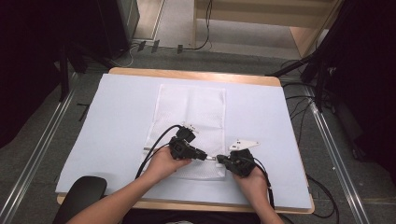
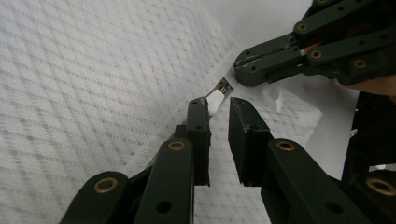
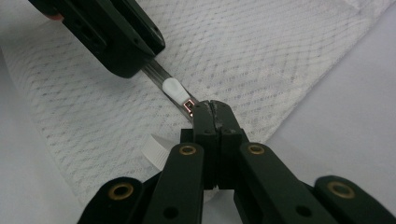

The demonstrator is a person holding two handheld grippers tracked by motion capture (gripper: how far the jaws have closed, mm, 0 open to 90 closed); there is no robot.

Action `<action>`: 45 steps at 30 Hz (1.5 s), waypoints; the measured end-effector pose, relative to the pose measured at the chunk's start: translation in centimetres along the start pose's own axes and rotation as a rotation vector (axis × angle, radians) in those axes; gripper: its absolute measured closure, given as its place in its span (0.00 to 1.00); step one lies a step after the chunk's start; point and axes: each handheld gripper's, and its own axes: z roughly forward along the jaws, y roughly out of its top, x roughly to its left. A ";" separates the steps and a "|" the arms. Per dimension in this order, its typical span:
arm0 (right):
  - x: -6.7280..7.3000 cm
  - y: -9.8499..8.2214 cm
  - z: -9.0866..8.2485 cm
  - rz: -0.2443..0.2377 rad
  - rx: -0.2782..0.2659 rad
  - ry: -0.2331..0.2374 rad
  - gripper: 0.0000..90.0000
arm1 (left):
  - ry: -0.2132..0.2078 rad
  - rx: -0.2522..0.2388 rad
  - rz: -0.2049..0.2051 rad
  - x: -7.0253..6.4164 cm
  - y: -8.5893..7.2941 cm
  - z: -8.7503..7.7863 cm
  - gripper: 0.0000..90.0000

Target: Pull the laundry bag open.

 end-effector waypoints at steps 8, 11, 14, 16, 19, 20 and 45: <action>0.1 0.0 0.0 -0.004 -0.002 -0.004 1.00 | -0.019 0.000 -0.067 0.2 0.2 1.3 0.88; 0.1 0.0 0.0 -0.009 -0.003 -0.006 1.00 | -0.024 0.000 -0.070 -0.1 0.4 1.7 0.88; 0.1 -0.1 0.0 -0.008 -0.004 -0.007 1.00 | -0.025 0.001 -0.066 -0.2 0.5 1.8 0.87; 0.1 -0.1 0.0 -0.009 -0.004 -0.008 1.00 | -0.025 0.003 -0.064 -0.2 0.5 1.9 0.88; 0.1 0.0 0.0 -0.004 -0.003 -0.008 1.00 | -0.022 0.006 -0.051 -0.2 0.5 2.0 0.93; 0.1 0.0 0.0 -0.002 -0.003 -0.008 1.00 | -0.026 0.013 -0.042 -0.2 0.5 2.0 0.95; 0.4 0.1 0.1 -0.008 0.006 -0.033 1.00 | -0.037 0.018 0.006 -0.7 0.3 2.2 0.97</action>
